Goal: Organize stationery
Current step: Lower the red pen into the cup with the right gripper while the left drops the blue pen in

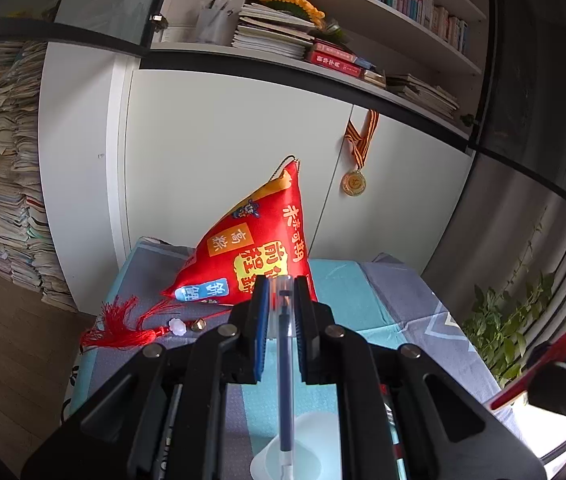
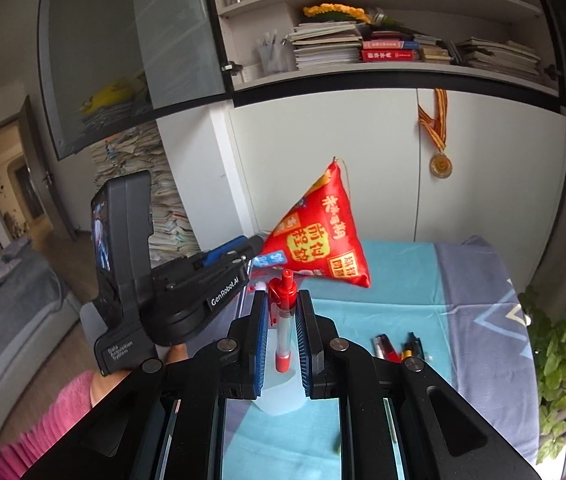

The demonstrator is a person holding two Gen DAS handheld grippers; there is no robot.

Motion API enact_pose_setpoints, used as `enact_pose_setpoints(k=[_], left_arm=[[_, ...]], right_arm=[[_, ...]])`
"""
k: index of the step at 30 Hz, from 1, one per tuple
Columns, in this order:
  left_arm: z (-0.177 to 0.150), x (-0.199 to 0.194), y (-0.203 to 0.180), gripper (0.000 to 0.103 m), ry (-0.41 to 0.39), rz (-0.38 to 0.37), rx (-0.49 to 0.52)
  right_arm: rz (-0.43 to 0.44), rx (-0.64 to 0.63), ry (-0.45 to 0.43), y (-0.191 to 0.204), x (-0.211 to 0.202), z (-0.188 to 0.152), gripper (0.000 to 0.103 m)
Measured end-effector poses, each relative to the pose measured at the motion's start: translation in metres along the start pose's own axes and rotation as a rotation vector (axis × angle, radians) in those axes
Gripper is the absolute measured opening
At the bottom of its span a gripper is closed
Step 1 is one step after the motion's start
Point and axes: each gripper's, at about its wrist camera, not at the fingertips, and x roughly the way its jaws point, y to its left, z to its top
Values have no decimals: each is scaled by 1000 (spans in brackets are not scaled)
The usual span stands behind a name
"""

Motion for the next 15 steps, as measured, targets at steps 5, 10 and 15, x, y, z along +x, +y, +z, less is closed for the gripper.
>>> enact_pose_setpoints(k=[5, 10, 15], left_arm=[[14, -1, 6, 10, -17, -43, -64], [10, 0, 4, 10, -19, -42, -40], [-6, 2, 13, 10, 2, -19, -43]], right_arm=[[-8, 16, 35, 1, 18, 0, 15], [-19, 22, 49, -1, 24, -2, 14], [-31, 12, 81, 0, 36, -6, 15]])
